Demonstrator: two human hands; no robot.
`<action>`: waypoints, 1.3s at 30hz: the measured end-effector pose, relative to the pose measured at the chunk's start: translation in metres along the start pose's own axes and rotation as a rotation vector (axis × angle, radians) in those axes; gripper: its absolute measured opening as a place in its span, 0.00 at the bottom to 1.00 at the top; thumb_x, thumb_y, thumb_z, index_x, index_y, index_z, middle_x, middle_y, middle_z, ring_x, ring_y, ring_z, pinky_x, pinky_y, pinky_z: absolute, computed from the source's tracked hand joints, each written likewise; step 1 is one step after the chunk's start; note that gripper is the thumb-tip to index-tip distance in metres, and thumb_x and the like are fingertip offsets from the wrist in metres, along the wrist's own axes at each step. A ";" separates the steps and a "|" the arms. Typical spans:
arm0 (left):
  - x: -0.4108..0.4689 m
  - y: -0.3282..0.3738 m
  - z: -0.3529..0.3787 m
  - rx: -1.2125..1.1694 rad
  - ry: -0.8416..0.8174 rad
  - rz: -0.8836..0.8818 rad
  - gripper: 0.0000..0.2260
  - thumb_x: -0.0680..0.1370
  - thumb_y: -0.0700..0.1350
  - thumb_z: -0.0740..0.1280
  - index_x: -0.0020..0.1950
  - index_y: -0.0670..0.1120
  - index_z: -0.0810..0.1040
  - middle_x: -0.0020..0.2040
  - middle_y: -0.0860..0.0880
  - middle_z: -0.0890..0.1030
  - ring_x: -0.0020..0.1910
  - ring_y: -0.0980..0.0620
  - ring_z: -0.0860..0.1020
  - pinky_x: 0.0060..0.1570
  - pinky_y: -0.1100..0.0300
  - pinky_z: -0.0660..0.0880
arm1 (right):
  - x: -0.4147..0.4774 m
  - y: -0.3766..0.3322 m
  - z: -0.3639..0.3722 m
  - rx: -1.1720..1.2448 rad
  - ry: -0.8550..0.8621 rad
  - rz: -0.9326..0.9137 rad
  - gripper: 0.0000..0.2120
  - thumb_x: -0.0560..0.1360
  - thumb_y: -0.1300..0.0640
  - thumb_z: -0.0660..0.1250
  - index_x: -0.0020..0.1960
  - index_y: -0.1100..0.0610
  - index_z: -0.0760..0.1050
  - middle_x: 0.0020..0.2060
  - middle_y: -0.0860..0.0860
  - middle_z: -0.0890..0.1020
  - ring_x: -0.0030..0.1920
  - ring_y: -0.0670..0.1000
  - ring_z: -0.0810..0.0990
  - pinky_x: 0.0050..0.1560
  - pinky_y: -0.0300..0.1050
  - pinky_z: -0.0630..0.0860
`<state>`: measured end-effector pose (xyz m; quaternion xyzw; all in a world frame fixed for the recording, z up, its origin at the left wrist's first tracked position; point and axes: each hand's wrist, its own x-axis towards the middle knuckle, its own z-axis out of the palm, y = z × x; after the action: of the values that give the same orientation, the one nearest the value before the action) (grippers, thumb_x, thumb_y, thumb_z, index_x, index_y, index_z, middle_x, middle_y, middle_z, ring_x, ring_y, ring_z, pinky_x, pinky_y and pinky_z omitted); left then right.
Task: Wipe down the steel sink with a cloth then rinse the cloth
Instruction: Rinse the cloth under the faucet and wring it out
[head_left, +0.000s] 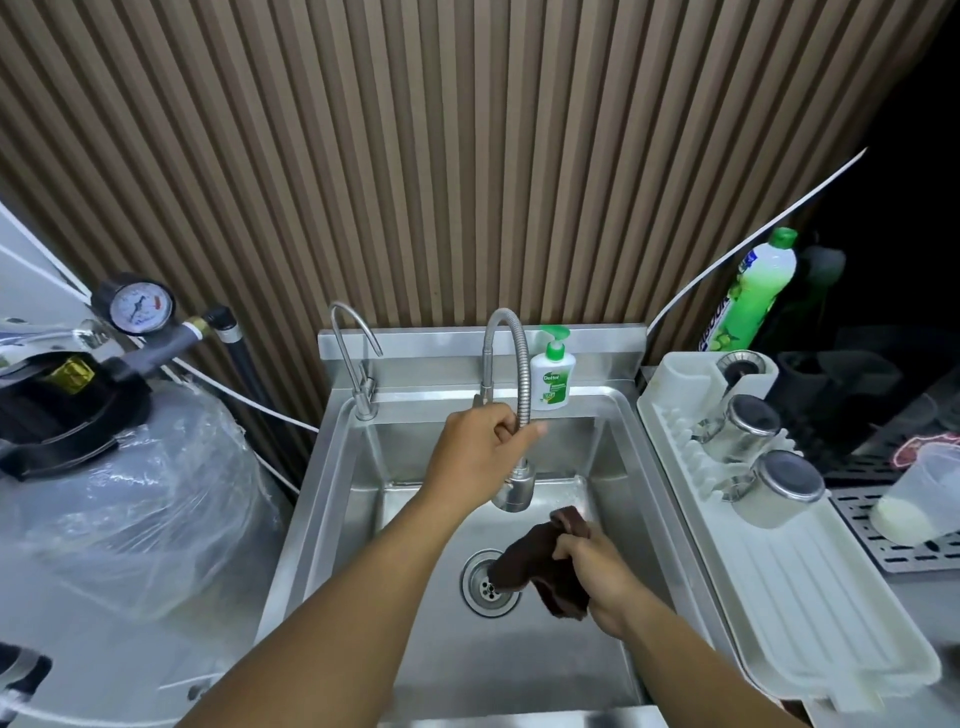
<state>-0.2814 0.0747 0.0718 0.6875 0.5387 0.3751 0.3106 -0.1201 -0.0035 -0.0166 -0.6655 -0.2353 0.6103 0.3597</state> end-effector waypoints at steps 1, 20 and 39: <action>0.001 -0.001 -0.001 -0.011 -0.001 0.005 0.21 0.75 0.61 0.71 0.33 0.46 0.76 0.27 0.54 0.74 0.27 0.58 0.69 0.32 0.65 0.68 | -0.002 0.000 0.004 0.025 -0.011 0.011 0.18 0.71 0.67 0.61 0.59 0.58 0.75 0.43 0.62 0.81 0.43 0.60 0.80 0.43 0.54 0.77; 0.132 -0.132 0.044 0.072 -0.205 -0.529 0.24 0.79 0.58 0.65 0.68 0.43 0.76 0.69 0.43 0.77 0.67 0.40 0.75 0.63 0.52 0.71 | -0.007 0.023 0.018 0.535 -0.170 0.278 0.26 0.70 0.58 0.61 0.66 0.69 0.75 0.61 0.68 0.80 0.59 0.65 0.80 0.68 0.61 0.73; 0.139 -0.160 0.070 -0.833 0.223 -1.001 0.10 0.82 0.47 0.67 0.56 0.41 0.74 0.51 0.40 0.83 0.49 0.44 0.85 0.54 0.51 0.82 | -0.016 0.033 -0.002 0.568 -0.339 0.250 0.26 0.64 0.65 0.58 0.59 0.71 0.78 0.62 0.70 0.77 0.58 0.67 0.78 0.71 0.67 0.63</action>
<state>-0.2836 0.2447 -0.0729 0.1334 0.6319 0.4317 0.6297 -0.1245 -0.0367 -0.0318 -0.4518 -0.0294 0.7925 0.4086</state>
